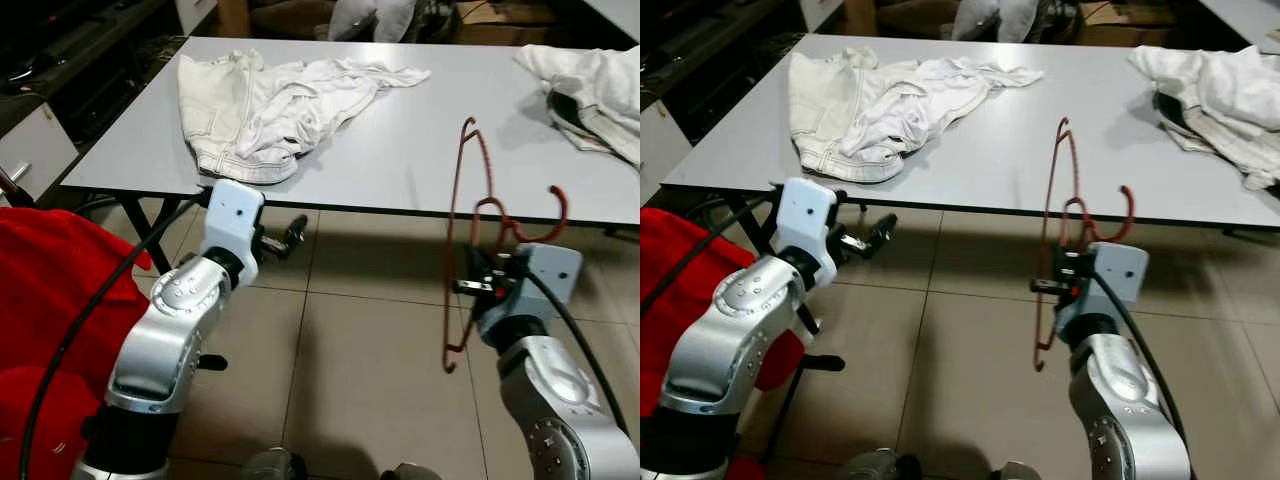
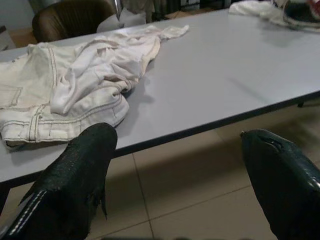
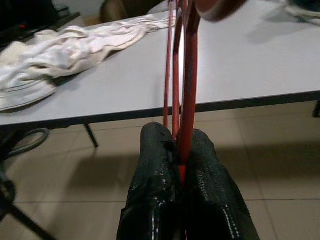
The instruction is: Hang hanger
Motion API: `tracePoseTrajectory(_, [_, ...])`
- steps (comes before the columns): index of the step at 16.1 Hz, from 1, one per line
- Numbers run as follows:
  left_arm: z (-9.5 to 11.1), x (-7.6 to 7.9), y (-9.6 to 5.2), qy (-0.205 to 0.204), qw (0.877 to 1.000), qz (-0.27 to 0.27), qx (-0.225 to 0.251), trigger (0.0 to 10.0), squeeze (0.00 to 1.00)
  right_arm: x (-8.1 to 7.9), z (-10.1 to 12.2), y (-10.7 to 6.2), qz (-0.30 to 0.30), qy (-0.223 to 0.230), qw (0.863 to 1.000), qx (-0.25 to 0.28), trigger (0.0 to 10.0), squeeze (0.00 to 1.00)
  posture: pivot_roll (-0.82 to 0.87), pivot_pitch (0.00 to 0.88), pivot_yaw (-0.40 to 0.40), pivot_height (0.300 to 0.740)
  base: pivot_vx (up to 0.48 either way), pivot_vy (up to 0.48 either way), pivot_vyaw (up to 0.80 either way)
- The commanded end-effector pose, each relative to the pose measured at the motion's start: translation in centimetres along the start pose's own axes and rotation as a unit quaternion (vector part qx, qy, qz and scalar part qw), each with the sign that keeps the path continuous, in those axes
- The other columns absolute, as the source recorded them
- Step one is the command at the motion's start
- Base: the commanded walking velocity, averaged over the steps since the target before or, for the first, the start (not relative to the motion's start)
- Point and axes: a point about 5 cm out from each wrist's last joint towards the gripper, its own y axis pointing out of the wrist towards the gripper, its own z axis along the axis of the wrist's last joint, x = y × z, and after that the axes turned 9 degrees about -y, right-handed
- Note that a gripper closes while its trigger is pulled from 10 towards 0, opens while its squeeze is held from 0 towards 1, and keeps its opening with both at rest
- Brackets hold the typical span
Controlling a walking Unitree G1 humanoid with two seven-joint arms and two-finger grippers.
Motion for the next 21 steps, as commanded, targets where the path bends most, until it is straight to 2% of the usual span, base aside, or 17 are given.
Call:
tracePoseTrajectory(1, [0.2, -0.2, 0.0, -0.006, 1.000, 0.003, 0.005, 10.0, 0.00, -0.3, 0.3, -0.1, 0.012, 0.010, 1.000, 0.003, 10.0, 0.00, 0.01, 0.054, 0.043, 0.740, 0.000, 0.000, 0.00])
tracePoseTrajectory(8, [0.2, -0.4, 0.0, -0.023, 1.000, 0.005, 0.005, 10.0, 0.00, 0.0, 0.7, 0.5, 0.007, -0.005, 1.000, 0.014, 10.0, 0.00, 0.01, 0.042, 0.046, 0.740, 0.000, 0.000, 0.00])
tracePoseTrajectory(21, [0.7, -0.8, 0.3, -0.022, 1.000, 0.009, 0.010, 10.0, 0.00, -0.4, 0.7, 0.9, 0.024, -0.002, 1.000, 0.011, 10.0, 0.00, 0.02, 0.050, 0.047, 0.740, 0.255, 0.000, 0.00])
